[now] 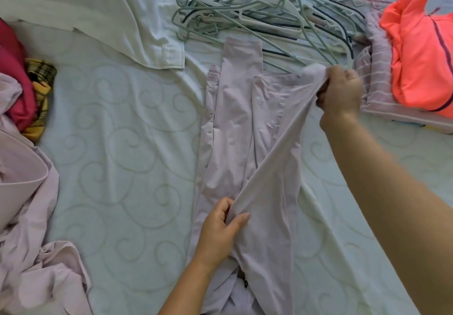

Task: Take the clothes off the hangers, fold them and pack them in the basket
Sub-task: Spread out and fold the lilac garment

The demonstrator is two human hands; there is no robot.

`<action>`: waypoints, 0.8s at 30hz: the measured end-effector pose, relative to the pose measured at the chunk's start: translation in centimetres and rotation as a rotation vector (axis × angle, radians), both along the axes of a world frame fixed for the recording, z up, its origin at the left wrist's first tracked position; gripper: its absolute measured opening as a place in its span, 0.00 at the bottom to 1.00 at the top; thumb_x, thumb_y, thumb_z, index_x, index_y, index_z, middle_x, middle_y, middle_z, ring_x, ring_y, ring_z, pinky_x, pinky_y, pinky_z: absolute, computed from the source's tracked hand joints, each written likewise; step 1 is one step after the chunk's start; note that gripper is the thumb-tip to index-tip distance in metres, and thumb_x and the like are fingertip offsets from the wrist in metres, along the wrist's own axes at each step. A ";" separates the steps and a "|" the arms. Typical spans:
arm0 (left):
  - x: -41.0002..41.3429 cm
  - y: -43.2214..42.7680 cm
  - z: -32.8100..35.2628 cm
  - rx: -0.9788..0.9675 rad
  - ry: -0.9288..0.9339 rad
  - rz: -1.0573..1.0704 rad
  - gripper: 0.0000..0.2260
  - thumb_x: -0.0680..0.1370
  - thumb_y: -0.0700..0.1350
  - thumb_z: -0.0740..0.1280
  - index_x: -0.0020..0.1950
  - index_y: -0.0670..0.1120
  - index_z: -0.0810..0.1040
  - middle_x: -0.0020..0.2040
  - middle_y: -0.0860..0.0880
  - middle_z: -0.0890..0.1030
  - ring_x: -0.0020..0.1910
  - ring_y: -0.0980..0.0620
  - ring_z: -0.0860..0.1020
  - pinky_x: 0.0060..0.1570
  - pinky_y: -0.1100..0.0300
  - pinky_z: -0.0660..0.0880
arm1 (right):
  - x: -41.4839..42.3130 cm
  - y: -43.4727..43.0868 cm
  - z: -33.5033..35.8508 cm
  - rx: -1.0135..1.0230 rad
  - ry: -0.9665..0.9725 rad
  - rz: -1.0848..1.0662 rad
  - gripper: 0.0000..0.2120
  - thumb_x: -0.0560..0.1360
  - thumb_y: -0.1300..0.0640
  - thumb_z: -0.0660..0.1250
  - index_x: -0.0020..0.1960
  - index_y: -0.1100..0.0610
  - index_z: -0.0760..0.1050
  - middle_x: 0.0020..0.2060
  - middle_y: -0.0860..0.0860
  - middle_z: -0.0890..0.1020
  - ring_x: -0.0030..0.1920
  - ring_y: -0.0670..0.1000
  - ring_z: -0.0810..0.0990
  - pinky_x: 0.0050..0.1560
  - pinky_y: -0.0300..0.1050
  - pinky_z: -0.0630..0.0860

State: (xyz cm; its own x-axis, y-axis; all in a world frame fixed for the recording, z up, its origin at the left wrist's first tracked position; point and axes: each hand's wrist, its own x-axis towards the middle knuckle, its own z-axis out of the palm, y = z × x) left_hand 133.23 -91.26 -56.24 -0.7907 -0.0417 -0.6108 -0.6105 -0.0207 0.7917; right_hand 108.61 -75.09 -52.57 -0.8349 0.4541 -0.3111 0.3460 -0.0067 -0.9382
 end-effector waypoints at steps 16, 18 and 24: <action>0.0 -1.3 -2.1 0.118 -0.225 0.236 0.04 0.75 0.40 0.67 0.47 0.40 0.76 0.39 0.43 0.81 0.40 0.49 0.79 0.45 0.58 0.76 | 3.4 -2.6 -7.4 0.810 0.026 0.588 0.19 0.75 0.56 0.58 0.62 0.65 0.69 0.64 0.63 0.68 0.64 0.61 0.66 0.63 0.45 0.59; 0.2 -1.2 -2.2 0.148 -0.230 0.233 0.04 0.74 0.36 0.68 0.47 0.40 0.75 0.39 0.47 0.84 0.39 0.52 0.81 0.42 0.62 0.78 | 2.1 -2.2 -7.5 0.560 -0.139 0.346 0.16 0.76 0.52 0.59 0.55 0.64 0.70 0.55 0.60 0.73 0.54 0.57 0.71 0.54 0.45 0.65; 0.4 -1.3 -2.7 0.137 -0.224 0.181 0.07 0.73 0.32 0.68 0.48 0.40 0.75 0.39 0.48 0.84 0.40 0.52 0.81 0.42 0.65 0.77 | -2.3 -1.2 -6.3 0.564 -0.302 0.364 0.08 0.73 0.54 0.65 0.37 0.53 0.71 0.39 0.49 0.77 0.43 0.51 0.76 0.47 0.46 0.73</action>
State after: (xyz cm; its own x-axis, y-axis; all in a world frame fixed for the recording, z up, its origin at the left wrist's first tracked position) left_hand 133.65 -92.61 -58.98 -0.6230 -0.0746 -0.7787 -0.7461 -0.2423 0.6202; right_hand 106.34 -76.24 -58.85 -0.8784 0.3233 -0.3520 0.4778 0.6138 -0.6285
